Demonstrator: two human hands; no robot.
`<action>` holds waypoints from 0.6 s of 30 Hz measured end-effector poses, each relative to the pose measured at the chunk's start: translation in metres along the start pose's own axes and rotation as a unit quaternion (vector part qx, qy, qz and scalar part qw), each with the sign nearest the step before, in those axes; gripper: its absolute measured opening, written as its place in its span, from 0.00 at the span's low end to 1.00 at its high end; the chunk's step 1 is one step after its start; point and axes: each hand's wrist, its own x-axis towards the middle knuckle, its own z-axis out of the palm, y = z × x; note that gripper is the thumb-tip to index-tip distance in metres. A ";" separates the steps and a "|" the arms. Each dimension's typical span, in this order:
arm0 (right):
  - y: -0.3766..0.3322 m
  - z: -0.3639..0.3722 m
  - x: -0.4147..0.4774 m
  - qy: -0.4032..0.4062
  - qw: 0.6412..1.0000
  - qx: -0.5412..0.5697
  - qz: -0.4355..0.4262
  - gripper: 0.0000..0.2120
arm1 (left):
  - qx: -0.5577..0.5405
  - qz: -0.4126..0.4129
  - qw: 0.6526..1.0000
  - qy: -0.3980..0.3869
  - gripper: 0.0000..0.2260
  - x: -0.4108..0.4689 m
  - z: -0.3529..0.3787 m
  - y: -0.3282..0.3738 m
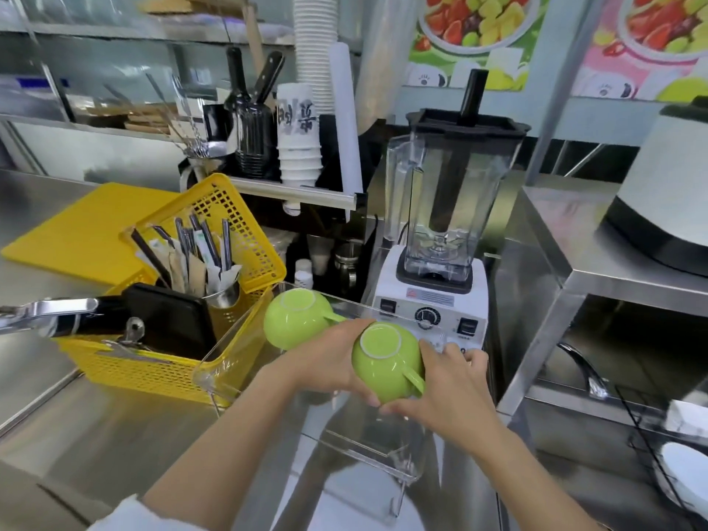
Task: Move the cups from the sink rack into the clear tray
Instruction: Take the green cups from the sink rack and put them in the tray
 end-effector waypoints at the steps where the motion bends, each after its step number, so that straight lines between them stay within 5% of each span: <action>1: -0.001 0.000 0.000 -0.003 1.000 -0.006 0.006 0.47 | 0.002 0.002 1.000 -0.016 0.40 0.005 -0.002 0.000; 9: -0.005 0.004 -0.001 -0.021 0.997 -0.022 0.074 0.39 | 0.140 -0.015 0.983 -0.117 0.47 0.034 -0.013 0.006; 18: -0.009 0.011 -0.002 -0.001 0.995 -0.004 0.099 0.35 | 0.108 -0.042 0.986 -0.118 0.45 0.041 -0.011 0.005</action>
